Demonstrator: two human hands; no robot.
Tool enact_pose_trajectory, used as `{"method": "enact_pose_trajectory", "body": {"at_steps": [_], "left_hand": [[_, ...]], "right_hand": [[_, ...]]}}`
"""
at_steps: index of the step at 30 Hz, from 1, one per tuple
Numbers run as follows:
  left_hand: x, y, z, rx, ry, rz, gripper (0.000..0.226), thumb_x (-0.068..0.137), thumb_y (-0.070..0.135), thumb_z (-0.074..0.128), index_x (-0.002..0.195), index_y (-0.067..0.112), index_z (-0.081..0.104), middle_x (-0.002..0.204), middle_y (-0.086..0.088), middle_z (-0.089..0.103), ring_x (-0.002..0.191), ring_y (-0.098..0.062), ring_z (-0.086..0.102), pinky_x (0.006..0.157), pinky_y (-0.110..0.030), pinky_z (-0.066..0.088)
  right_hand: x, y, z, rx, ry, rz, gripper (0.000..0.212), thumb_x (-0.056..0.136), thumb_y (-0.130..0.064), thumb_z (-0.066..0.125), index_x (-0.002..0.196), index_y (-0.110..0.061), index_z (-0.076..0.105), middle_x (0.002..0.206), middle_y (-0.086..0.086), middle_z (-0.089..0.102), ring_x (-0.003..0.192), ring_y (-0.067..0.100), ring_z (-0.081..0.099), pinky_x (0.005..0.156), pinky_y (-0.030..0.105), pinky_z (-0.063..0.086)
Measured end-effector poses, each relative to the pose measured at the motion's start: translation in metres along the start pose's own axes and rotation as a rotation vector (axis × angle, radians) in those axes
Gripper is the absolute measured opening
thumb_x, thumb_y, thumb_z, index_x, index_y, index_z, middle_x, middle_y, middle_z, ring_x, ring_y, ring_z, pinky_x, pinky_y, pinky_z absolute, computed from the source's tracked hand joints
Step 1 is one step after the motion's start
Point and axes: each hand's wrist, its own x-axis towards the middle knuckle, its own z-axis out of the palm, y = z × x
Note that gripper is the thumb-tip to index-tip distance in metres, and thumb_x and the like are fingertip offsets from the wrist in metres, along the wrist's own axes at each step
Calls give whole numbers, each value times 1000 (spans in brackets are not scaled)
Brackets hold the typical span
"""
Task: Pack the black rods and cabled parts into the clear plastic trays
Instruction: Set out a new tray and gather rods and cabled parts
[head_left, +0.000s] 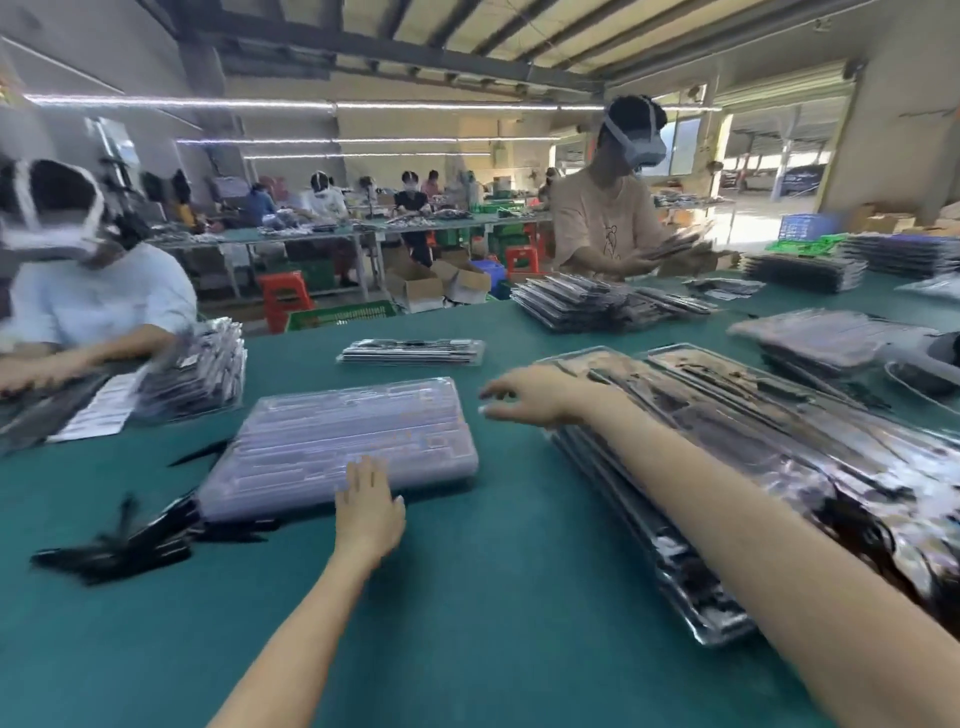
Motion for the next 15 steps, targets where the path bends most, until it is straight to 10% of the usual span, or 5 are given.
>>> {"method": "enact_pose_trajectory", "body": {"at_steps": [9,15], "left_hand": [[-35,-102,8,-22,15,-54,67,101,36,31,151,23,-11,157,10,-20,147,-12,-8,119,-42,-3],[-26,-108,6,-38,162,-32,72,96,21,37,152,19,-8,158,8,-19,146,-10,-10,119,-37,-3]], "right_hand": [[102,-132,131,101,-3,-46,37,97,-35,52,130,-19,58,136,4,53,126,25,46,100,37,40],[143,-136,148,239,77,8,18,88,-28,67,102,-18,72,105,2,70,102,22,61,73,27,42]]}}
